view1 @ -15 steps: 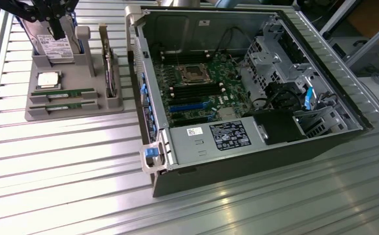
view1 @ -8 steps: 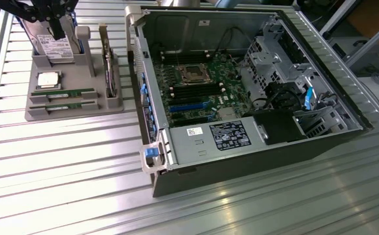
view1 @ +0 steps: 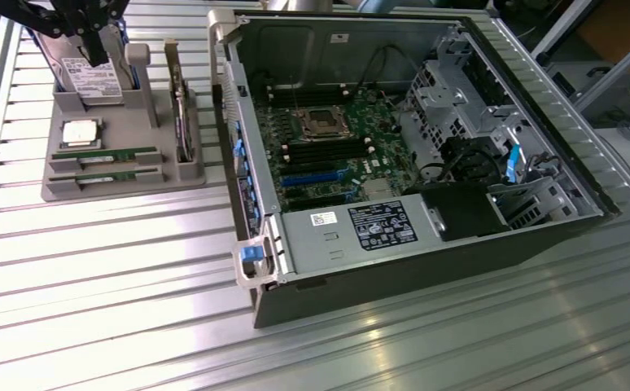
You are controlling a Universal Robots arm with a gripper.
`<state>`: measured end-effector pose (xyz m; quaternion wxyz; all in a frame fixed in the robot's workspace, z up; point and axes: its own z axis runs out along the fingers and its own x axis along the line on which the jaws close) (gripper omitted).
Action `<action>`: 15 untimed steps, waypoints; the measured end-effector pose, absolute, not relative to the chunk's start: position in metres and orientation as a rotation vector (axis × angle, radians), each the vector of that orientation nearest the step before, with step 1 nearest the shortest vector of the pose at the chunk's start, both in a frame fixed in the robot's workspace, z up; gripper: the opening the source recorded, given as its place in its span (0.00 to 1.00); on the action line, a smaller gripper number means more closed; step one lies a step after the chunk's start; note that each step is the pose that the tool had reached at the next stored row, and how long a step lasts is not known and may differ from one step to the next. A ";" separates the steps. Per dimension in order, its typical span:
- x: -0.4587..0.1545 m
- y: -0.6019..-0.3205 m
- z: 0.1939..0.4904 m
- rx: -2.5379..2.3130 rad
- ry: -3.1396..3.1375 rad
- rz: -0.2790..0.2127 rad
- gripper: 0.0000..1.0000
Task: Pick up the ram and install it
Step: 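Pick up the ram and move it above insertion slot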
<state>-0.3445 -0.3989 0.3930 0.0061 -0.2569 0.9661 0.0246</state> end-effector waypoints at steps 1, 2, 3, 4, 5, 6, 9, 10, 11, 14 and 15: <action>-0.344 -0.399 0.393 -0.810 3.022 0.077 0.11; -0.344 -0.399 0.393 -0.815 3.021 0.077 0.11; -0.344 -0.399 0.393 -0.823 3.019 0.077 0.11; -0.344 -0.399 0.393 -0.831 3.017 0.077 0.11; -0.344 -0.399 0.393 -0.839 3.014 0.077 0.11; -0.344 -0.399 0.393 -0.844 3.013 0.077 0.11; -0.344 -0.399 0.393 -0.866 3.007 0.077 0.11; -0.344 -0.399 0.393 -0.873 3.005 0.077 0.11; -0.344 -0.399 0.393 -0.878 3.004 0.077 0.11; -0.344 -0.399 0.393 -0.908 2.995 0.078 0.11; -0.344 -0.399 0.393 -0.914 2.994 0.078 0.11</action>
